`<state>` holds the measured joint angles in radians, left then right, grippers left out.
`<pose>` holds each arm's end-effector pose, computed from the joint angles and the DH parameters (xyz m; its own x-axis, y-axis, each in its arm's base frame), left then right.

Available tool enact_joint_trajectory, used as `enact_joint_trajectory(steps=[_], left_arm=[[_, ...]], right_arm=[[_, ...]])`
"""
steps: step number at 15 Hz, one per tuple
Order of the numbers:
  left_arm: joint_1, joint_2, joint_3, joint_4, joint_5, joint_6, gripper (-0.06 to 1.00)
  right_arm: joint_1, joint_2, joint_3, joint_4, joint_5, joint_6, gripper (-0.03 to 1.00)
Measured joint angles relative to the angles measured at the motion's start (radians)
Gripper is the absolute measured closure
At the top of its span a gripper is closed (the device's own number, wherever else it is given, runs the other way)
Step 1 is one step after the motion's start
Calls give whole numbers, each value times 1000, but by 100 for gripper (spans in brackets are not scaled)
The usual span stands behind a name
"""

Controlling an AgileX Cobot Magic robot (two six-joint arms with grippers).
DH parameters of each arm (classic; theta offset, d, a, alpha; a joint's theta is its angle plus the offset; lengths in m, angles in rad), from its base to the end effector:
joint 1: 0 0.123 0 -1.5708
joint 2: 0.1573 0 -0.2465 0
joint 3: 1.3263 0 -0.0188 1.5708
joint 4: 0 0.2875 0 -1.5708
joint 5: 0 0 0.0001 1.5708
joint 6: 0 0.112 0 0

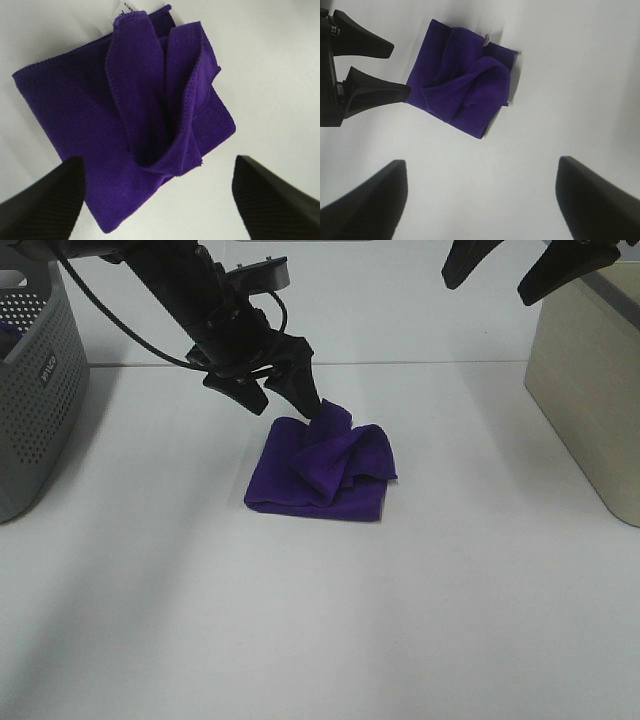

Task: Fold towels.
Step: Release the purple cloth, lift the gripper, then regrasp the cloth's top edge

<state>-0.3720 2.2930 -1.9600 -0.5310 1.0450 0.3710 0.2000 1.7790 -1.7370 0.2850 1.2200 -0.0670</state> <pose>0.4549 -0.2302 0.1337 -0.8339 0.4067 -0.3731 0.5375 0.7518 -0.3819 0.4032 0.1119 0.2859 -0.9084 -0.1513 -0.3898 -0.2645 0.9300 0.2553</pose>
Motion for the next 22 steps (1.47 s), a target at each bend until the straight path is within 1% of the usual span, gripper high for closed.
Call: enact_joint_trajectory(steps=[2, 3, 4, 5, 6, 11, 15, 16, 17, 18, 19, 20, 22], left_arm=[[2, 18, 0, -18, 5, -16, 20], [4, 43, 0, -41, 7, -15, 20], [7, 96, 0, -113, 7, -4, 20], [7, 96, 0, -113, 7, -4, 20], [7, 135, 0, -149, -4, 0, 20], [7, 179, 0, -224, -7, 15, 20], [1, 183, 0, -362, -12, 70, 20], [-7, 183, 0, -393, -23, 87, 20], [-22, 183, 0, -442, -35, 116, 20], [-40, 183, 0, -501, -39, 167, 20], [-88, 183, 0, -572, -54, 264, 20], [-88, 183, 0, -572, -54, 264, 20], [-127, 183, 0, -584, -89, 315, 20]], right_arm=[[0, 0, 0, 0, 0, 0, 17], [0, 0, 0, 0, 0, 0, 17], [0, 0, 0, 0, 0, 0, 17], [0, 0, 0, 0, 0, 0, 17], [0, 0, 0, 0, 0, 0, 17], [0, 0, 0, 0, 0, 0, 17], [0, 0, 0, 2, 0, 0, 17], [0, 0, 0, 2, 0, 0, 17], [0, 0, 0, 3, 0, 0, 17], [0, 0, 0, 3, 0, 0, 17], [0, 0, 0, 3, 0, 0, 17], [0, 0, 0, 3, 0, 0, 17], [0, 0, 0, 3, 0, 0, 17]])
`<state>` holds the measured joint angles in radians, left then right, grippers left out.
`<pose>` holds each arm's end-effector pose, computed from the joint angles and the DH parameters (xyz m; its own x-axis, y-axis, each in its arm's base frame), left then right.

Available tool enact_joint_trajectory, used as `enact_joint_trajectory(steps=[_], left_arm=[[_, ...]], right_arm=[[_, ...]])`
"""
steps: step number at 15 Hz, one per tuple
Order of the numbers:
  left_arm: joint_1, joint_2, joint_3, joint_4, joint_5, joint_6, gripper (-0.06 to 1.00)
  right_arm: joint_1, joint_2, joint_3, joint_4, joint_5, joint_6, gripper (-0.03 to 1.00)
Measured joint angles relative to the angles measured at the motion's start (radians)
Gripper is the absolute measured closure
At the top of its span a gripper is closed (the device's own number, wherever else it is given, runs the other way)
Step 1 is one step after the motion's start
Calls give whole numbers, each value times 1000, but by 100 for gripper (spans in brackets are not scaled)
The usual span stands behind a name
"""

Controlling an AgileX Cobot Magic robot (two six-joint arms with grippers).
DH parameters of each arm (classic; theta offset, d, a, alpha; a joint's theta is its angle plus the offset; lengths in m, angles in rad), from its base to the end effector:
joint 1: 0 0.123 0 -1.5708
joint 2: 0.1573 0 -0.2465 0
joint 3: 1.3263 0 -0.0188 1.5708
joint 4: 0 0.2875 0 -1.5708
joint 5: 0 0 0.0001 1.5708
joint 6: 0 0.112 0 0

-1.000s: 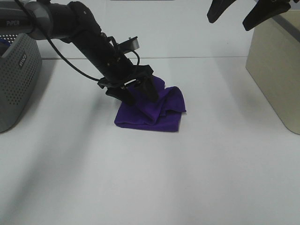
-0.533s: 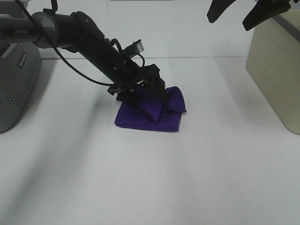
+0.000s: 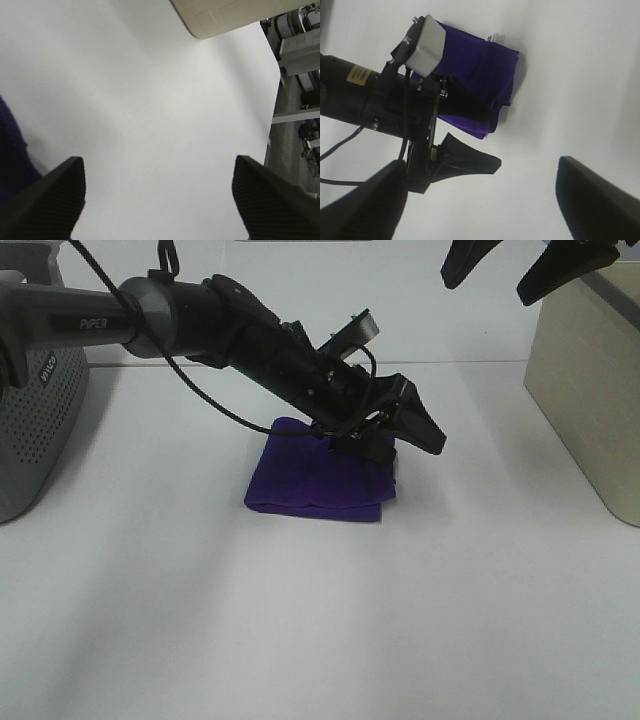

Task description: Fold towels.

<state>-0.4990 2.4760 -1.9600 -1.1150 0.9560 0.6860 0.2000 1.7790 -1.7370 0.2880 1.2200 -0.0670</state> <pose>0.4230 -0.3242 0.0771 -0.8425 0.3203 -0.4331 0.5383 0.4682 -0.7008 0.4031 0.1122 0.2859 -0.9086 -0.1503 -0.3897 -0.2645 0.9292 0.2582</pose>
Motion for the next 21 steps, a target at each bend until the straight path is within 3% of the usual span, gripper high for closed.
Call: enact_joint_trajectory(steps=[3, 6, 7, 10, 11, 13, 14, 15, 16, 17, 19, 21], left_arm=[[-2, -5, 0, 2, -38, 63, 20], [49, -52, -54, 114, 1, 19, 20], [72, -71, -92, 212, 25, -48, 19], [117, -121, -256, 616, 170, -324, 17], [120, -127, -286, 686, 204, -356, 17], [126, -160, -346, 927, 245, -453, 17], [138, -191, -350, 1003, 252, -517, 17], [167, -219, -352, 1042, 253, -566, 17], [259, -309, -315, 1061, 254, -633, 17], [309, -380, -254, 1061, 253, -652, 17], [408, -546, -80, 1067, 253, -661, 17], [475, -762, 178, 1067, 253, -637, 17]], right_arm=[[0, -1, 0, 2, 0, 0, 17], [0, -36, 0, 0, 1, -1, 17], [0, -55, 0, -4, 1, -1, 17], [0, -105, 0, -37, 2, 8, 17], [-1, -113, 0, -41, 2, 15, 17], [-23, -132, 0, -61, 3, 42, 18], [-55, -137, 0, -77, 3, 59, 18], [-109, -141, 0, -90, 3, 67, 18], [-216, -161, 3, -110, 2, 75, 18], [-246, -189, 21, -117, -4, 58, 18], [-255, -304, 136, -132, -5, 16, 18], [-255, -494, 306, -133, -4, 5, 18]])
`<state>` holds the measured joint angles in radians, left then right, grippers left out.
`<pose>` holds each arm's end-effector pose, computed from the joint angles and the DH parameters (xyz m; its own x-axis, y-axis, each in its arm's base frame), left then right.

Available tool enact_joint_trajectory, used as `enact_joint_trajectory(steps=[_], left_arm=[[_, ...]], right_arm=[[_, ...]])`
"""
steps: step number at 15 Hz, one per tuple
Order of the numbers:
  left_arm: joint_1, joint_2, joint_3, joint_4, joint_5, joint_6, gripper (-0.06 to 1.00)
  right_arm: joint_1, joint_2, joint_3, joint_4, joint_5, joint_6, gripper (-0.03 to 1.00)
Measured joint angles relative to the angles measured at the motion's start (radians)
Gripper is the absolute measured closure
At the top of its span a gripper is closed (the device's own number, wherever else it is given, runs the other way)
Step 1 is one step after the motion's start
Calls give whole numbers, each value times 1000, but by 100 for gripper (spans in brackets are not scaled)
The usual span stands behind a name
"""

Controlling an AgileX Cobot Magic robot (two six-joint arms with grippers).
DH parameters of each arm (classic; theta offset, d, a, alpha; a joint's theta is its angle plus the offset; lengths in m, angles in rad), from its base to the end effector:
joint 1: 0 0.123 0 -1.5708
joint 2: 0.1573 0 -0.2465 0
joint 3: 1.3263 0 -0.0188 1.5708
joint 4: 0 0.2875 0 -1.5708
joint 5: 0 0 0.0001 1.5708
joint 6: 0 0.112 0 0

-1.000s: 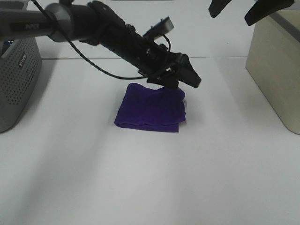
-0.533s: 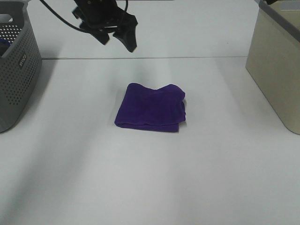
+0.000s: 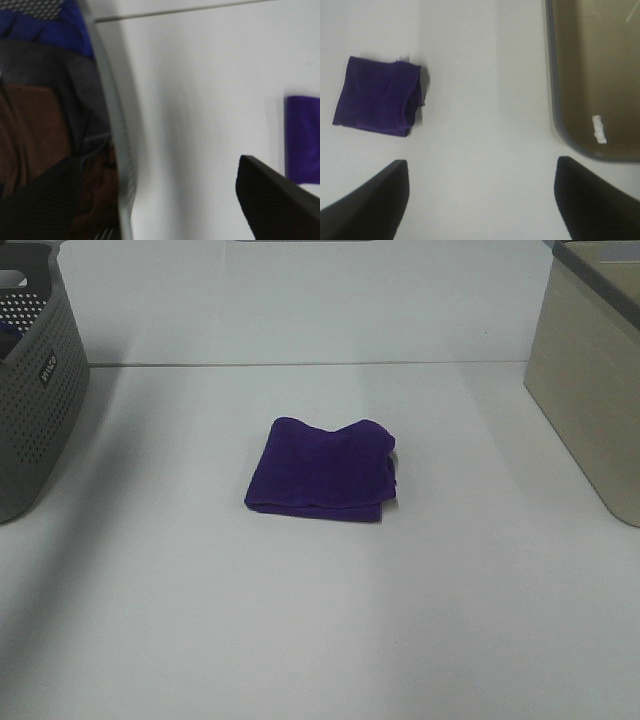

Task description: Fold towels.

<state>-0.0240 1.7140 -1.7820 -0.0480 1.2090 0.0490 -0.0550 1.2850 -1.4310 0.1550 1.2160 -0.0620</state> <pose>0.4091 -0.0149 0.3242 -0.8669 0.0528 -0.4956 0.0739 0.9970 -0.0232 0.3060 -0.0006 0.3602 -0.8284 0.0379 -0.5589 -0.0327 0.9927 0.1158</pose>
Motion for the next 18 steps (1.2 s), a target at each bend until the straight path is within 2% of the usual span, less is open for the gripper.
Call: enact_joint_trajectory(steps=[1, 4, 10, 13, 18], left_arm=[[11, -61, 56, 0, 0, 6, 17], [49, -437, 432, 1, -11, 20, 17], [49, -1182, 1071, 0, -221, 26, 17], [49, -1431, 1242, 1, -232, 60, 17], [49, -1705, 1256, -7, -225, 71, 17]], right_arm=[[0, -47, 53, -1, 0, 0, 18], [-1, -425, 330, -11, 3, -1, 18], [-1, -1147, 720, -26, 2, -1, 18], [-1, -1287, 807, -27, -25, -1, 18], [-1, -1290, 920, -45, -140, -1, 19]])
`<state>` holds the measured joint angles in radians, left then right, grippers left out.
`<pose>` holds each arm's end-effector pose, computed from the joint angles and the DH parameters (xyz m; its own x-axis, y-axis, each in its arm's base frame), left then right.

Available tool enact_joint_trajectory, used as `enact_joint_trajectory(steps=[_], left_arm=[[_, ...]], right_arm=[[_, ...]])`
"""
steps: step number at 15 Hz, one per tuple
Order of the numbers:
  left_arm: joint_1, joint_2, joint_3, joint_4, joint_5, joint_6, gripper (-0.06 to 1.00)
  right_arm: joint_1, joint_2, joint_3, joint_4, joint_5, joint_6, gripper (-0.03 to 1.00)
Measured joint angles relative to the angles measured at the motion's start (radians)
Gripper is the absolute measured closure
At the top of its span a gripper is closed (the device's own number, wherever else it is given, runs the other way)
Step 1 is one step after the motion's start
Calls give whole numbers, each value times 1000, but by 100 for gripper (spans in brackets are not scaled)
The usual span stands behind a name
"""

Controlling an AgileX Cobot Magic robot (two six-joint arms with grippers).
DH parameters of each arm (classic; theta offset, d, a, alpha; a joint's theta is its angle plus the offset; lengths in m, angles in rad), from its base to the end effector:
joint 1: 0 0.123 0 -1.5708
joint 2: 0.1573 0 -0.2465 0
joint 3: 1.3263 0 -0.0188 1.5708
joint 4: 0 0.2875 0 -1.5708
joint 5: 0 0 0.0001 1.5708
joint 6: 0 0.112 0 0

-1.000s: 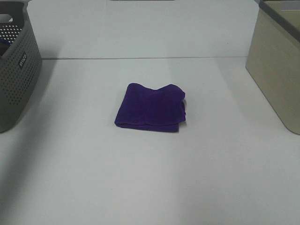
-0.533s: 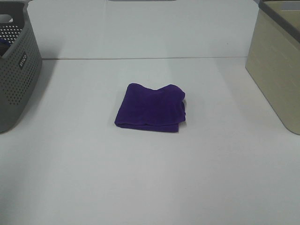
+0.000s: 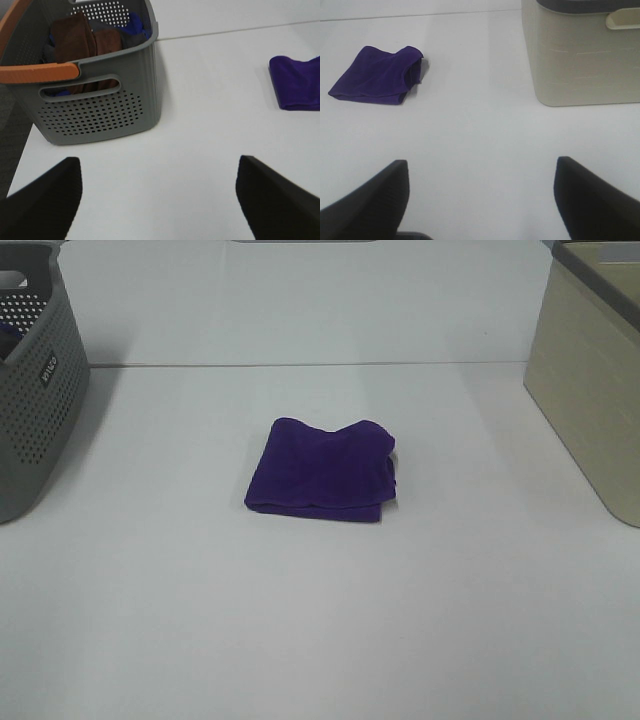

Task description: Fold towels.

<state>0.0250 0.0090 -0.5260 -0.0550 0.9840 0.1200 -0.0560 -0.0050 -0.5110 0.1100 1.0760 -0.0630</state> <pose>0.0868 -0.0030 0.3011 -0.3669 0.0802 -0.9268 0.0506 0.9965 0.0662 0.0823 0.0062 0.2884 -0.4521 0.0148 -0.8919 -0.0351 0.9988 0.0343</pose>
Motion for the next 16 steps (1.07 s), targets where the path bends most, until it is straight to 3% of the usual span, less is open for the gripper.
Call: enact_joint_trajectory(steps=[3, 16], left_arm=[[0, -13, 28, -15, 65, -10, 17], [0, -13, 28, -36, 65, -53, 17]], right_arm=[[0, 0, 7, 0, -8, 0, 20], [0, 0, 10, 0, -13, 0, 20]])
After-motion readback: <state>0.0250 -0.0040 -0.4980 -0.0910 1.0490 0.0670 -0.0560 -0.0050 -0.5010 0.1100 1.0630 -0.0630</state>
